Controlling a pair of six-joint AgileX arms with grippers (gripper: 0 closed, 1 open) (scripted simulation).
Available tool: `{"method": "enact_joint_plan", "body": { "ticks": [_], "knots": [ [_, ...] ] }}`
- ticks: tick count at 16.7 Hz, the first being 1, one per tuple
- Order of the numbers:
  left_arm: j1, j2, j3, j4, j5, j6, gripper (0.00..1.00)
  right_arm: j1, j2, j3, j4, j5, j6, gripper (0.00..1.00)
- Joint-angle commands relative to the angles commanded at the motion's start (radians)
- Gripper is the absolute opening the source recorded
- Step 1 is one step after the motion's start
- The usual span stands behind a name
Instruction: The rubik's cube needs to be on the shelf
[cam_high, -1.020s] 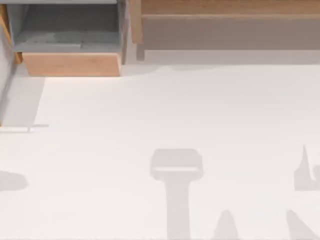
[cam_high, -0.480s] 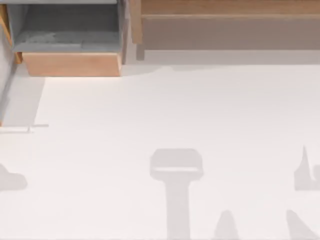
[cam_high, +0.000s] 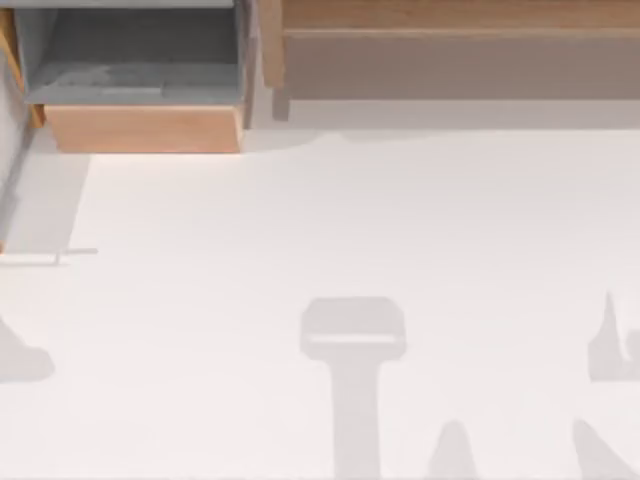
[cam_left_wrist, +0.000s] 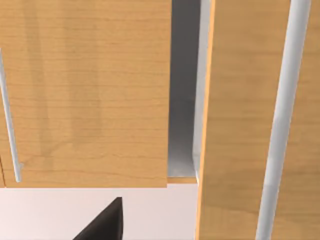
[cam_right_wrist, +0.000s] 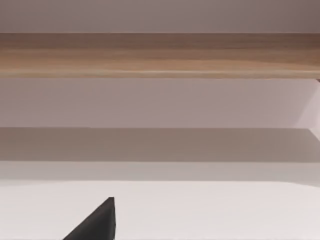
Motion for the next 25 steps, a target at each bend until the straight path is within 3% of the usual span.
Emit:
{"method": "enact_joint_plan", "body": {
  "ticks": [7,14,19,25],
  "knots": [
    [0.048,-0.022,-0.06,0.036,0.049,0.003,1.0,0.0,0.0,0.0,0.0,0.0,0.0,1.0],
    [0.072,-0.022,-0.021,-0.02,0.025,-0.019,1.0,0.0,0.0,0.0,0.0,0.0,0.0,1.0],
    [0.169,-0.039,0.175,-0.303,-0.081,-0.141,1.0,0.0,0.0,0.0,0.0,0.0,0.0,1.0],
    [0.199,-0.042,0.582,-0.847,-0.251,-0.394,1.0,0.0,0.0,0.0,0.0,0.0,0.0,1.0]
  ]
}}
